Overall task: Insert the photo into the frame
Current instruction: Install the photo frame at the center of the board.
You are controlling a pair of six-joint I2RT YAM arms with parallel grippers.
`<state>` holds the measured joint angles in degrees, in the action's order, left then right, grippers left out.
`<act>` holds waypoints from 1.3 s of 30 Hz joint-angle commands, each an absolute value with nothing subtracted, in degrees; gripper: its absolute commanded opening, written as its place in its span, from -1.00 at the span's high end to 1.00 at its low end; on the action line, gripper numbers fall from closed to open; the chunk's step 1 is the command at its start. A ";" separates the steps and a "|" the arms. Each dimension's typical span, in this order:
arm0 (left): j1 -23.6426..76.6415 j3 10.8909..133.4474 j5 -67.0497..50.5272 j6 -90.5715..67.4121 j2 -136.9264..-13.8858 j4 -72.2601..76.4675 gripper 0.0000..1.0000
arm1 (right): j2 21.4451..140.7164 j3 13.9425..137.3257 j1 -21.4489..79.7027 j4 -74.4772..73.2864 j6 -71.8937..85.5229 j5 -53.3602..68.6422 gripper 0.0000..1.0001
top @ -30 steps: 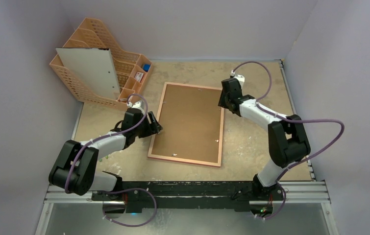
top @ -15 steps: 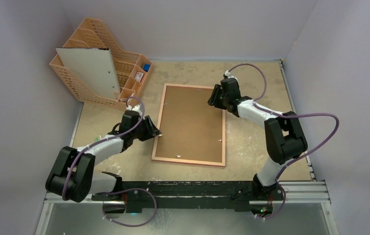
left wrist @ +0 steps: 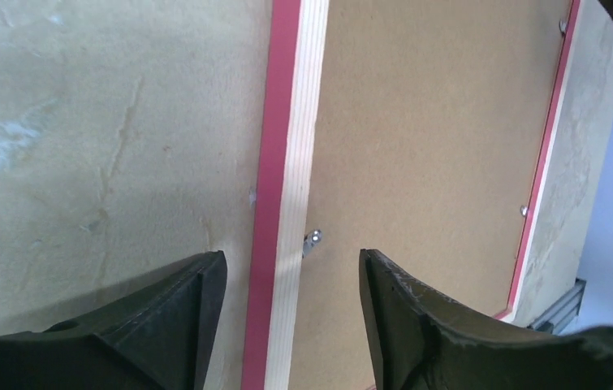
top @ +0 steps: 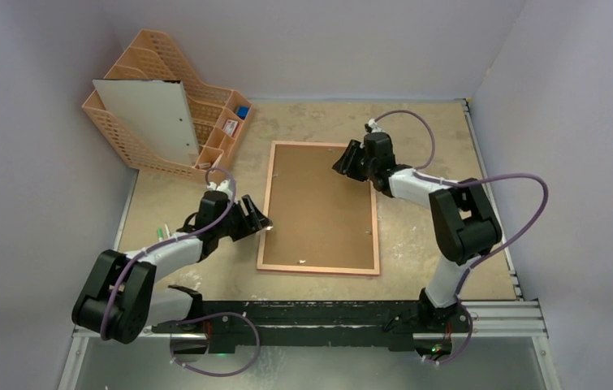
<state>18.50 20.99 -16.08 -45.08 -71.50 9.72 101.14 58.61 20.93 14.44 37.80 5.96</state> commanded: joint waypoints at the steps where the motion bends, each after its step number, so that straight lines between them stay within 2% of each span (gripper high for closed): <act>1: 18.46 21.24 -11.76 -45.70 -72.04 15.58 -0.27 | 105.54 62.97 21.00 20.45 41.52 6.80 0.11; 4: 18.46 22.10 -12.20 -45.36 -75.81 17.87 -0.21 | 109.23 65.72 21.14 21.25 42.02 6.20 0.11; 9: 18.46 22.60 -13.23 -44.76 -81.58 20.51 0.11 | 113.84 69.14 21.10 23.22 42.42 4.08 0.11; 13: 18.46 23.13 -11.03 -42.77 -81.76 17.00 0.23 | 116.89 71.83 21.15 23.76 42.63 0.99 0.13; 27: 18.46 22.24 -10.02 -41.16 -81.21 14.88 0.28 | 125.62 80.41 21.13 20.50 39.53 0.09 0.25; 39: 18.46 22.22 -9.76 -41.04 -80.86 14.24 0.29 | 127.66 83.43 21.10 14.89 39.76 -8.52 0.32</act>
<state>18.46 22.76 -12.43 -43.68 -80.47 19.20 126.02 81.97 21.32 20.27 40.91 -2.24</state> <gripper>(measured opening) 0.357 0.342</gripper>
